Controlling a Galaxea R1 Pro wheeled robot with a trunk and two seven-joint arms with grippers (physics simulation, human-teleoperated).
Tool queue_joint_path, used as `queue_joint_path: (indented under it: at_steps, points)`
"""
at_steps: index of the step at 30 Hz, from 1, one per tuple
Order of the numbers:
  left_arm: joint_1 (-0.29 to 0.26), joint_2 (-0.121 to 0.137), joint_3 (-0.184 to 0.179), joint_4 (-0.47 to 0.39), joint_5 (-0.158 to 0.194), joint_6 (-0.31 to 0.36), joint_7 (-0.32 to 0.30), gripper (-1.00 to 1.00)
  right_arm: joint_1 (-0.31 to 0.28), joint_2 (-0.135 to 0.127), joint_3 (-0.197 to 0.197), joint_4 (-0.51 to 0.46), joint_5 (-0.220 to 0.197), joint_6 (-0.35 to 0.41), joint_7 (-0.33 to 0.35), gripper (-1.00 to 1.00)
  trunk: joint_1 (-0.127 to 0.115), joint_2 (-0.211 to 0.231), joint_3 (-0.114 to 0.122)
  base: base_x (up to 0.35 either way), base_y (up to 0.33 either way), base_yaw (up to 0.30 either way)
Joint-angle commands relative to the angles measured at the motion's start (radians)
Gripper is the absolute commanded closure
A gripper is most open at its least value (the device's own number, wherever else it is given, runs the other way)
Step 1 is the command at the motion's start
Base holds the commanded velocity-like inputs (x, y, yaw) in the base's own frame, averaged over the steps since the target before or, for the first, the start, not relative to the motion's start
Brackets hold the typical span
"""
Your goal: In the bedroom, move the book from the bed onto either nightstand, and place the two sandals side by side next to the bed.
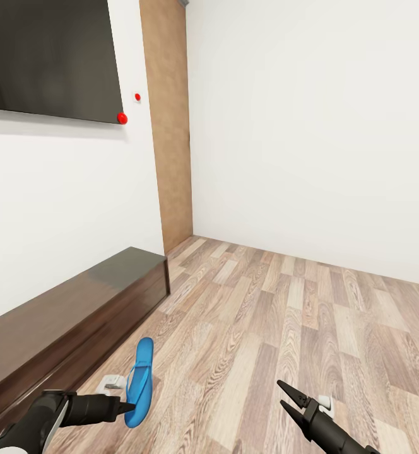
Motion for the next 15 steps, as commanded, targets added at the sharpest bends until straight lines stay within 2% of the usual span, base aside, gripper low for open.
queue_joint_path:
  at_steps: [1, 15]
  points:
    - [-0.001, -0.001, 0.006, -0.001, -0.008, 0.008, -0.005, 1.0, 0.0, 0.0, -0.001, 0.0, -0.006, 0.007, 0.0, -1.0, 0.0, 0.0, -0.001, 0.0, 0.0, 0.0]
    - [-0.001, -0.003, 0.006, 0.0, -0.007, 0.008, -0.004, 1.0, -0.001, 0.0, -0.007, 0.0, -0.007, 0.007, 0.001, -1.0, 0.0, 0.0, -0.001, 0.0, 0.0, 0.0]
